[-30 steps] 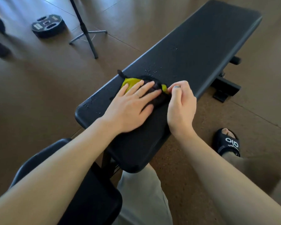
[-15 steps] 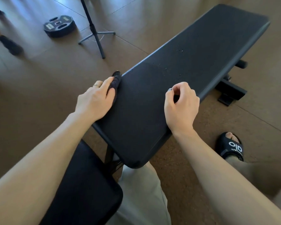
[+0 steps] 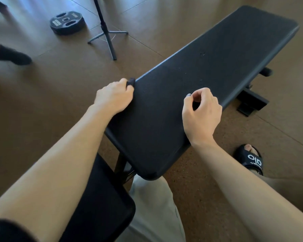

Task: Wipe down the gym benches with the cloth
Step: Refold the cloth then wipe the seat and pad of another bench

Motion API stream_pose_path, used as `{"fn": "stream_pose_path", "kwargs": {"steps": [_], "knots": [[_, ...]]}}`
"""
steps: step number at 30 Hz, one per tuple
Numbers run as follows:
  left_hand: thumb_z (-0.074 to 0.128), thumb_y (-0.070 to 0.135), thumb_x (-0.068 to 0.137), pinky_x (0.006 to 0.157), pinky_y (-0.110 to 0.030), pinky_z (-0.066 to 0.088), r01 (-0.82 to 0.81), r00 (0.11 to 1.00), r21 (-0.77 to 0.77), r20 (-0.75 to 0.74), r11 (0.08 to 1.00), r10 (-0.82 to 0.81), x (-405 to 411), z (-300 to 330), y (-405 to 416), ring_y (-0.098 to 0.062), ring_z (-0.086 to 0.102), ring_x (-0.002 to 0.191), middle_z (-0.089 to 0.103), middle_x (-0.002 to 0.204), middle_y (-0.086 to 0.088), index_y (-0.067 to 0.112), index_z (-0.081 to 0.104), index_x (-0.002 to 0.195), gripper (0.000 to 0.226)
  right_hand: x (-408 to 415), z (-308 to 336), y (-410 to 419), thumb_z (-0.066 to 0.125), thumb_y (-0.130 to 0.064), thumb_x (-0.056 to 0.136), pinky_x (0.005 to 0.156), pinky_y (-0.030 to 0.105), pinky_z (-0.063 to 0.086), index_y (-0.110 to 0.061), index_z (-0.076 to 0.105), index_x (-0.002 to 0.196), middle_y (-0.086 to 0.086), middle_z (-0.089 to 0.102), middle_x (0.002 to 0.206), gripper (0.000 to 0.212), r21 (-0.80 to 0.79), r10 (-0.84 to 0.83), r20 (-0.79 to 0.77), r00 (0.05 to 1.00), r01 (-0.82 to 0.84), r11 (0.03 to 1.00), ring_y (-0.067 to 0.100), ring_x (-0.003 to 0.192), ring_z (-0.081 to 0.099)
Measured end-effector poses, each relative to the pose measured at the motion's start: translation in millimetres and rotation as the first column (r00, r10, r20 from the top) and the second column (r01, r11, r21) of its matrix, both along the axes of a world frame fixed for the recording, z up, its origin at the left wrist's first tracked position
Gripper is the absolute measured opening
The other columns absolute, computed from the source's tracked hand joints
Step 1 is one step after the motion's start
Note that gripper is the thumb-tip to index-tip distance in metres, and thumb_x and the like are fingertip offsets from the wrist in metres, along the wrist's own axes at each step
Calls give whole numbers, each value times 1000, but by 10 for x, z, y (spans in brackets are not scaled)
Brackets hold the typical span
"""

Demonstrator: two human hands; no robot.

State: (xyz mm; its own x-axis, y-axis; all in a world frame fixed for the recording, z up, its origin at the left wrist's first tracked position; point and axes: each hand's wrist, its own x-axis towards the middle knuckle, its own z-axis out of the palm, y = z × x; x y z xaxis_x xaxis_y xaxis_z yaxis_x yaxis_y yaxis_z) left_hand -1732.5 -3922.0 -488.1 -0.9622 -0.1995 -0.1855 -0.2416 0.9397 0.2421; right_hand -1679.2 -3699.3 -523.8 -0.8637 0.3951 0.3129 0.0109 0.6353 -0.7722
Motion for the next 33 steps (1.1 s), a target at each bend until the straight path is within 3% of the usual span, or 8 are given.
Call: {"fn": "stream_pose_path", "kwargs": {"steps": [2, 6, 10, 16, 21, 25, 28, 33], "knots": [[22, 42, 106, 86, -43, 35, 26, 1000, 2, -13, 1000, -25, -66, -16, 128, -38, 54, 120, 57, 133, -13, 19, 48, 117, 36, 1, -2, 11, 52, -38, 96, 84, 22, 31, -29, 51, 86, -12, 61, 84, 13, -2, 1, -6, 1000, -1, 1000, 4, 77, 50], [22, 40, 107, 96, -48, 40, 30, 997, 7, -72, 1000, -30, 256, -61, -13, -33, 50, 128, 51, 142, -4, 27, 40, 142, 42, 23, -20, 23, 51, -35, 96, 83, 23, 32, -28, 52, 87, -9, 63, 86, 12, 14, 23, -18, 1000, -23, 1000, 7, 80, 50], [26, 40, 107, 94, -48, 40, -6, 994, 27, -109, 1000, 9, 591, -88, -180, -32, 46, 129, 48, 144, -4, 29, 33, 151, 45, 5, -33, 16, 50, -36, 96, 85, 27, 39, -28, 53, 87, -8, 65, 88, 12, -20, 9, -24, 1000, -10, 1000, 6, 82, 51], [22, 43, 106, 89, -46, 37, 9, 999, -31, -33, 999, -10, 20, -71, 22, -38, 54, 121, 58, 130, -10, 18, 49, 123, 41, -39, -27, -5, 48, -39, 97, 87, 40, 50, -30, 52, 87, -11, 63, 85, 15, -27, -46, -29, 999, 45, 999, 5, 78, 52], [28, 33, 105, 104, -50, 36, 165, 983, -73, -73, 984, -170, -125, -158, 327, -38, 45, 134, 44, 151, -13, 14, 38, 147, 47, -40, -1, -22, 40, -38, 98, 87, 42, 49, -27, 52, 83, -11, 63, 80, 22, -55, -47, -17, 999, 46, 997, 3, 74, 54], [21, 39, 99, 124, -50, 17, 336, 922, -131, -158, 933, -354, 447, -192, 322, -32, 24, 154, 23, 169, -7, 17, 34, 158, 64, -31, 9, -9, 33, -39, 96, 89, 45, 48, -25, 55, 80, -10, 64, 77, 31, -98, -48, -12, 999, 46, 994, 4, 74, 56], [17, 41, 99, 127, -50, 17, 445, 869, -117, -183, 888, -460, 1121, -180, 525, -26, 20, 156, 23, 169, -1, 23, 34, 159, 65, -21, 23, 20, 31, -39, 96, 87, 46, 48, -23, 54, 78, -8, 64, 74, 33, -103, -22, -23, 999, 20, 994, 7, 72, 55], [27, 40, 107, 128, -46, 14, 508, 831, -159, -166, 846, -530, 1936, -242, 635, -15, 6, 158, 13, 170, 6, 29, 23, 161, 55, -11, -15, 71, 26, -42, 93, 82, 35, 41, -24, 53, 80, -7, 65, 78, 35, -109, 37, -36, 999, -40, 993, 6, 72, 52]]}}
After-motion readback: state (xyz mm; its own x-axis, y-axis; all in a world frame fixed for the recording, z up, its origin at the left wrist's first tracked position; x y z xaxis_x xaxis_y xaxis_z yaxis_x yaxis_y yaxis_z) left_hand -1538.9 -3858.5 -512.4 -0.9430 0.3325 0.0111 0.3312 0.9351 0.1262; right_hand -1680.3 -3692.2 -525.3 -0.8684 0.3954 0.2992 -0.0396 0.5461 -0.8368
